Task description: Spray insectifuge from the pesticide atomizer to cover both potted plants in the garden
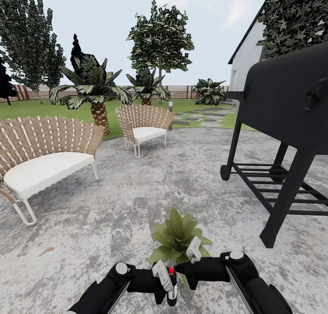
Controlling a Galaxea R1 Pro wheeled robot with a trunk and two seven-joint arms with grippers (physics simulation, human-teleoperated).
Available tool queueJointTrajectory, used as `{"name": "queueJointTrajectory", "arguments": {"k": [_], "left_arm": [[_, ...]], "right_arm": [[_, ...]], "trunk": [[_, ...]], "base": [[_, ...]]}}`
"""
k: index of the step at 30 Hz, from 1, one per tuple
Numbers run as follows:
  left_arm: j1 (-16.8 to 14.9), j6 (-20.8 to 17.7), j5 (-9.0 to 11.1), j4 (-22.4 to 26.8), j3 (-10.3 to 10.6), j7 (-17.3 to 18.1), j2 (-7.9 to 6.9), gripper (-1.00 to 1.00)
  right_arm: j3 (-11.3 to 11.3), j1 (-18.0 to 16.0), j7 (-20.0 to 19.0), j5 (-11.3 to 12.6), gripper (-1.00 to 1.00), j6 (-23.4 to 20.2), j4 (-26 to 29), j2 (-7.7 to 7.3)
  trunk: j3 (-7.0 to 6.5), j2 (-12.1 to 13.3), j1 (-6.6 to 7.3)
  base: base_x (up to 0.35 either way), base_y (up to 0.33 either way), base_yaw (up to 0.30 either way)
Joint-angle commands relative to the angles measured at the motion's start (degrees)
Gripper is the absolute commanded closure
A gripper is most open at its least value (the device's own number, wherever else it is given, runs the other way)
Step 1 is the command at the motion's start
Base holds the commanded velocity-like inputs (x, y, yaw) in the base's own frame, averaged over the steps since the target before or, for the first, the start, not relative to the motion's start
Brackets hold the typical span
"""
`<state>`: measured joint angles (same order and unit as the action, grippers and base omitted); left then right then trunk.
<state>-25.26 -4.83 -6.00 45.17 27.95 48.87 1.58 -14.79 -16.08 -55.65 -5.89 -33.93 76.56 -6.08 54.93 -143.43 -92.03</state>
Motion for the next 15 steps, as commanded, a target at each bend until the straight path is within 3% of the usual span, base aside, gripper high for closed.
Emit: {"name": "queueJointTrajectory", "arguments": {"k": [1,4,6,15], "left_arm": [[0.0,0.0,0.0,0.0,0.0,0.0,0.00,1.00],[0.0,0.0,0.0,0.0,0.0,0.0,0.00,1.00],[0.0,0.0,0.0,0.2,0.0,0.0,0.00,1.00],[0.0,0.0,0.0,0.3,0.0,0.0,0.00,1.00]], "right_arm": [[-0.1,0.0,0.0,0.0,1.00,0.0,0.0,0.01],[-2.1,0.0,0.5,0.0,1.00,0.0,-1.2,0.08],[-3.2,0.0,2.8,0.0,1.00,0.1,-2.1,0.10],[-3.2,0.0,3.5,-0.1,1.00,0.1,-1.7,0.00]], "trunk": [[0.00,0.0,0.00],[0.00,0.0,0.00],[0.00,0.0,0.00],[0.00,0.0,0.00]], "base": [[0.000,0.000,0.000],[0.000,0.000,0.000],[0.000,0.000,0.000],[0.000,0.000,0.000]]}}
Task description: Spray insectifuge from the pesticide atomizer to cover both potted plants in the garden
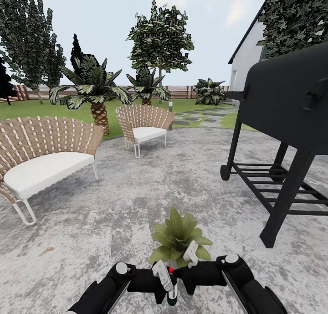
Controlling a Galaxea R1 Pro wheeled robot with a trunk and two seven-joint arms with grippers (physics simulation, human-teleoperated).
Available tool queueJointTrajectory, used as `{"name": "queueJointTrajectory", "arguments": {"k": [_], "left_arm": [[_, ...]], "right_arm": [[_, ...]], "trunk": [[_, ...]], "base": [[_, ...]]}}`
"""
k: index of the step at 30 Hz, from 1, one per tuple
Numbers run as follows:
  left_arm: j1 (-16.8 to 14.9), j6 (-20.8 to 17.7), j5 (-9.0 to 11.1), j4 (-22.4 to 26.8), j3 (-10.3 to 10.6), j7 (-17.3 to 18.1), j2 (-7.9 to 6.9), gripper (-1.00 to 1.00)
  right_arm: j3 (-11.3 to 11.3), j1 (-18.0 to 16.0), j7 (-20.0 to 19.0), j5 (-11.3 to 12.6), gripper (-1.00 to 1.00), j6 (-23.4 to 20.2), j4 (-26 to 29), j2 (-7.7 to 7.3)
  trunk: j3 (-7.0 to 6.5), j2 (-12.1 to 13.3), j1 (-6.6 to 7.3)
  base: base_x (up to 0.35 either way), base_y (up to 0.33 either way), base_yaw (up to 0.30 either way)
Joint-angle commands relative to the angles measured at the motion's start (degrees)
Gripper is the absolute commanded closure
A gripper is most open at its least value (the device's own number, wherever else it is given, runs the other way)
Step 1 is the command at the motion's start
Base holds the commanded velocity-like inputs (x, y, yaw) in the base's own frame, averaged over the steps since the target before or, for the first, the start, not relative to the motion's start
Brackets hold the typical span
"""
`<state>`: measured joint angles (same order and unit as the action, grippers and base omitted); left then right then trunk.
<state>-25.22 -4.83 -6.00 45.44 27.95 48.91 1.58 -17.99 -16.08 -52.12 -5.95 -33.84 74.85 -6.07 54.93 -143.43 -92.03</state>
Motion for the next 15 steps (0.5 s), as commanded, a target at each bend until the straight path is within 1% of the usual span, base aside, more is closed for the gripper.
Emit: {"name": "queueJointTrajectory", "arguments": {"k": [1,6,9,15], "left_arm": [[0.0,0.0,0.0,0.0,0.0,0.0,0.00,1.00],[0.0,0.4,0.0,0.3,0.1,0.2,0.00,1.00],[0.0,1.9,0.0,0.4,0.2,1.8,0.00,1.00],[0.0,2.2,0.0,0.4,0.2,2.1,-0.07,1.00]], "right_arm": [[0.1,0.0,0.0,0.0,1.00,0.0,0.1,-0.05],[0.2,-0.1,0.2,-0.1,1.00,0.0,0.0,0.01],[0.1,-0.1,1.7,-0.1,1.00,0.0,0.0,0.02],[0.1,-0.1,2.3,0.0,1.00,0.0,0.0,0.01]], "trunk": [[0.00,0.0,0.00],[0.00,0.0,0.00],[0.00,0.0,0.00],[0.00,0.0,0.00]], "base": [[0.000,0.000,0.000],[0.000,0.000,0.000],[0.000,0.000,0.000],[0.000,0.000,0.000]]}}
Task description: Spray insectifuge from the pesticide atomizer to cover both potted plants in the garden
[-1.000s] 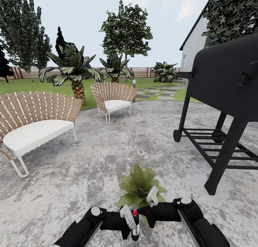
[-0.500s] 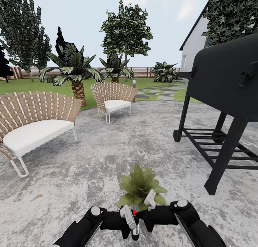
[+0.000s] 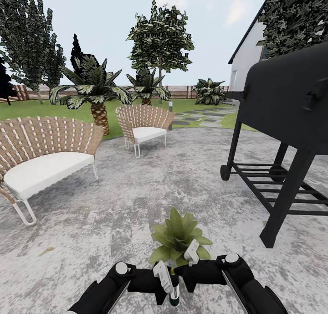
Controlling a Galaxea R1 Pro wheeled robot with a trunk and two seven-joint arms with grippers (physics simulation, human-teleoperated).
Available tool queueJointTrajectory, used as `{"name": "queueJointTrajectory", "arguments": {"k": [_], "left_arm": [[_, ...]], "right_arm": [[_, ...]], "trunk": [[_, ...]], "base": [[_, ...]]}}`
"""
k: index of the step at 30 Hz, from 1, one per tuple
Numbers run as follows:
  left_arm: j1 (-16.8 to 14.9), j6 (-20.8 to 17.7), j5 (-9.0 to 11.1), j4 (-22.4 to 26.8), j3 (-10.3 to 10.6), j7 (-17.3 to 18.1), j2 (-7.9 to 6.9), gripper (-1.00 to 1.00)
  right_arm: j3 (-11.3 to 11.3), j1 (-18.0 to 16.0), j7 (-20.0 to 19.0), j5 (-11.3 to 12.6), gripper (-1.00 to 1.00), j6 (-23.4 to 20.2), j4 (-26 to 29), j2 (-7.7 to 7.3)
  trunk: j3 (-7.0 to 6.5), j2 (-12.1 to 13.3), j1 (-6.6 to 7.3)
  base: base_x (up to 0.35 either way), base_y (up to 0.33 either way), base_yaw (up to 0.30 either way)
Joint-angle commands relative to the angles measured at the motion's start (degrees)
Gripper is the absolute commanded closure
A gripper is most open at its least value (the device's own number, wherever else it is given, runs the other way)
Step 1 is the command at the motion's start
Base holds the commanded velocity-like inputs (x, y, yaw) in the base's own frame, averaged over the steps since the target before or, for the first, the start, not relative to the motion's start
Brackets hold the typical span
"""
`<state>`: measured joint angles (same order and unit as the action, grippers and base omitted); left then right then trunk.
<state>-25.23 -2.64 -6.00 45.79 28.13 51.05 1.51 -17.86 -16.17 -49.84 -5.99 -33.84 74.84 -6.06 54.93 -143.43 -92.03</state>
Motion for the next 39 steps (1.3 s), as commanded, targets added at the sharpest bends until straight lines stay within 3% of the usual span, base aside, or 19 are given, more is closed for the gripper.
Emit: {"name": "queueJointTrajectory", "arguments": {"k": [1,8,10,11,12,15,19,20,21,22,23,24,25,28,29,31,33,35,39], "left_arm": [[0.0,0.0,0.0,0.0,0.0,0.0,-0.01,1.00],[0.0,0.1,0.0,-0.1,-0.1,-0.1,0.00,1.00],[0.0,0.0,0.1,-0.5,-0.2,-0.9,0.00,1.00],[0.0,0.0,0.1,-0.6,-0.3,-1.3,-0.04,1.00],[0.0,-0.2,0.1,-0.8,-0.6,-2.5,-0.06,1.00],[0.0,-0.6,0.4,-1.2,-0.7,-6.6,-0.07,1.00],[0.3,-0.7,1.6,-3.9,-0.7,-10.6,0.03,1.00],[0.4,-0.6,3.4,-4.9,-0.7,-13.0,0.39,1.00],[0.7,-0.5,6.5,-5.6,-0.7,-15.5,0.97,1.00],[1.2,-0.4,11.2,-6.0,-0.7,-18.9,1.61,1.00],[2.0,-0.2,17.7,-5.9,-0.4,-25.1,2.34,1.00],[2.4,-0.2,20.9,-5.8,0.0,-29.6,2.86,1.00],[2.6,-0.4,22.7,-6.0,0.6,-32.6,3.38,1.00],[2.8,-3.0,26.4,-6.7,1.0,-36.6,4.09,1.00],[2.8,-4.0,29.6,-8.1,1.0,-38.7,4.32,1.00],[2.8,-4.9,37.9,-11.0,1.2,-44.7,5.09,1.00],[2.8,-5.2,42.4,-12.7,1.4,-49.5,5.62,1.00],[2.8,-6.3,43.4,-13.8,1.4,-51.5,6.29,1.00],[2.4,-8.0,43.9,-17.0,1.1,-52.0,6.54,1.00]], "right_arm": [[0.0,0.0,0.0,0.0,1.00,0.0,0.0,0.00],[0.1,0.0,0.0,0.0,1.00,0.2,0.6,-0.03],[1.5,0.0,-0.1,0.2,1.00,2.0,2.9,-0.06],[3.4,0.0,-0.2,0.3,1.00,2.5,3.5,-0.08],[7.3,0.1,-0.3,0.5,1.00,2.8,3.9,-0.08],[15.2,0.1,-0.2,0.2,1.00,2.6,4.4,-0.09],[23.6,0.2,0.5,-0.1,1.00,2.4,4.7,-0.12],[27.3,0.3,1.4,-0.2,1.00,2.4,4.7,-0.44],[29.7,0.5,1.8,-0.2,1.00,2.5,4.7,-0.64],[31.4,0.5,2.1,-0.3,1.00,2.7,4.9,-0.76],[32.8,0.8,2.4,-0.9,1.00,3.6,5.0,-0.83],[34.3,0.9,3.0,-2.4,-1.00,4.6,5.0,-0.85],[36.3,0.9,4.2,-5.0,-1.00,4.9,4.9,-0.82],[38.9,1.0,5.9,-12.5,-1.00,4.4,4.9,-0.39],[39.0,1.0,6.1,-13.7,-1.00,3.9,5.1,-0.33],[39.2,1.0,6.2,-14.6,-1.00,3.2,5.4,-0.28],[39.4,1.0,6.2,-14.9,-1.00,2.9,5.9,-0.53],[39.5,1.0,6.2,-15.0,-1.00,2.8,6.2,-0.70],[39.6,1.0,6.2,-15.1,-1.00,2.2,6.6,-0.79]], "trunk": [[0.00,0.0,0.00],[0.00,0.0,0.00],[0.00,0.0,0.00],[0.00,0.0,0.00],[0.00,0.0,0.00],[0.00,0.0,0.00],[0.00,0.0,0.00],[0.00,0.0,0.00],[0.00,0.0,0.00],[0.00,0.0,0.00],[0.00,0.0,0.00],[0.00,0.0,0.00],[0.00,0.0,0.00],[0.00,0.0,0.00],[0.00,0.0,0.00],[0.00,0.0,0.00],[0.00,0.0,0.00],[0.00,0.0,0.00],[-0.04,0.0,0.00]], "base": [[0.000,0.000,0.000],[0.000,0.000,0.000],[0.000,0.000,0.000],[0.000,0.000,0.000],[0.000,0.000,0.000],[0.000,0.000,0.000],[0.000,0.000,0.000],[0.000,0.000,0.000],[0.000,0.000,0.000],[0.000,0.000,0.000],[0.000,0.000,0.000],[0.000,0.000,0.000],[0.000,0.000,0.000],[0.000,0.000,0.000],[0.000,0.000,0.000],[0.000,0.000,0.000],[0.000,0.000,0.000],[0.000,0.000,0.000],[0.000,0.000,-0.067]]}}
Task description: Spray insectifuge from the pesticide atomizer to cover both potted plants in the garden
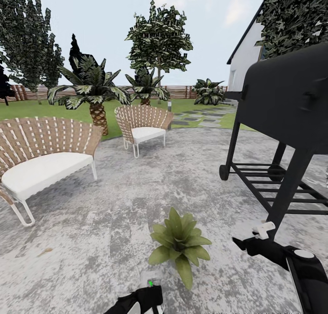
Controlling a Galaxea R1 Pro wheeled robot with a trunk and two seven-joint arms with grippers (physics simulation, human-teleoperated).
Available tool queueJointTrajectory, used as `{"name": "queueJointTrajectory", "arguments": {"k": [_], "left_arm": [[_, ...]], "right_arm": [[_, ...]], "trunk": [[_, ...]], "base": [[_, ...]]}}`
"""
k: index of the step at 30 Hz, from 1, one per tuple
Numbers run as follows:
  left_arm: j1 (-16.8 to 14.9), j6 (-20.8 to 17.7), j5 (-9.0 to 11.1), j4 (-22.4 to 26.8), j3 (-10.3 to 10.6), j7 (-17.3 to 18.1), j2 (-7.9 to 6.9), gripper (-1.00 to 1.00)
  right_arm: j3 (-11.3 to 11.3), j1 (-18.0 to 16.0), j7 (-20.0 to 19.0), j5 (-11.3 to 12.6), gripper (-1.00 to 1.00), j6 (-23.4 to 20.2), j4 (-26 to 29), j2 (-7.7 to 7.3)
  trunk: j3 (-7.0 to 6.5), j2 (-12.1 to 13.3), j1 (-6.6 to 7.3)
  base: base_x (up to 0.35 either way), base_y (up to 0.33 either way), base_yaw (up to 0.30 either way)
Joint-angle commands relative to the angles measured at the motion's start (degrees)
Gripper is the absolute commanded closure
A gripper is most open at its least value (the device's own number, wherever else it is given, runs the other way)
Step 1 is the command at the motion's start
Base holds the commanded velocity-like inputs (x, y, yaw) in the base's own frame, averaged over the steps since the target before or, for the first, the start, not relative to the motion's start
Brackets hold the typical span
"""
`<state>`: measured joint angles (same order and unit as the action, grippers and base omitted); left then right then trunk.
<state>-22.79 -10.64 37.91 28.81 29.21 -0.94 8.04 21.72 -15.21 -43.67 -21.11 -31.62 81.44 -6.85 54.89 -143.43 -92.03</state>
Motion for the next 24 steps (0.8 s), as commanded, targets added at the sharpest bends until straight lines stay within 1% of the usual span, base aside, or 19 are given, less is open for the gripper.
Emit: {"name": "queueJointTrajectory", "arguments": {"k": [1,3,5,7,8,9,10,12,15,19,24], "left_arm": [[0.0,0.1,-0.1,-0.2,0.0,0.0,0.02,1.00],[-0.1,0.3,-0.5,0.2,0.1,0.0,0.08,1.00],[-0.1,0.7,-0.9,1.1,0.5,-0.1,0.51,1.00],[-0.1,2.0,-1.0,1.5,1.5,-0.1,0.61,1.00],[-0.1,3.8,-0.9,1.6,2.9,-0.1,0.63,1.00],[-0.1,6.7,-0.9,1.7,5.7,-0.2,0.78,1.00],[-0.1,7.9,-0.8,1.7,7.8,-0.2,0.86,1.00],[-0.1,8.6,-0.5,1.7,9.1,-0.1,0.91,1.00],[-0.1,8.9,-0.4,1.7,9.5,-0.1,0.95,1.00],[-0.1,10.3,-0.4,1.8,9.5,0.6,0.91,1.00],[0.1,10.7,-0.2,1.6,9.5,0.6,0.91,1.00]], "right_arm": [[0.0,0.0,0.0,0.0,-1.00,-0.1,0.0,0.00],[0.0,0.0,0.0,0.0,-1.00,-0.2,0.0,0.01],[-0.1,0.0,0.1,0.0,-1.00,-0.1,0.0,0.07],[-0.1,0.0,0.1,0.0,-1.00,0.1,0.0,0.08],[-0.1,0.0,0.1,0.0,-1.00,0.2,0.0,0.11],[-0.2,0.0,0.1,0.0,-1.00,0.2,0.0,0.15],[-0.2,0.0,0.1,0.0,-1.00,0.3,0.0,0.18],[-0.2,0.0,0.1,0.0,-1.00,0.3,0.0,0.23],[-0.3,0.0,0.1,0.0,-1.00,0.3,0.0,0.20],[-0.3,0.0,0.1,0.0,-1.00,0.3,0.0,0.25],[-0.3,0.0,0.1,0.0,-1.00,0.3,0.0,0.22]], "trunk": [[-0.03,0.0,0.00],[-0.09,0.0,0.00],[-0.14,0.0,0.00],[-0.18,0.0,0.00],[-0.19,0.0,0.00],[-0.19,0.0,0.00],[-0.20,0.0,0.00],[-0.20,0.0,0.00],[-0.20,0.0,0.00],[-0.20,0.0,0.00],[-0.20,0.0,0.00]], "base": [[0.000,0.000,-0.233],[0.000,0.000,-0.259],[0.000,0.000,-0.275],[0.000,0.000,-0.277],[0.000,0.000,-0.278],[0.000,0.000,-0.278],[0.000,0.000,-0.278],[0.000,0.000,-0.278],[0.000,0.000,-0.279],[0.000,0.000,-0.279],[0.000,0.000,-0.278]]}}
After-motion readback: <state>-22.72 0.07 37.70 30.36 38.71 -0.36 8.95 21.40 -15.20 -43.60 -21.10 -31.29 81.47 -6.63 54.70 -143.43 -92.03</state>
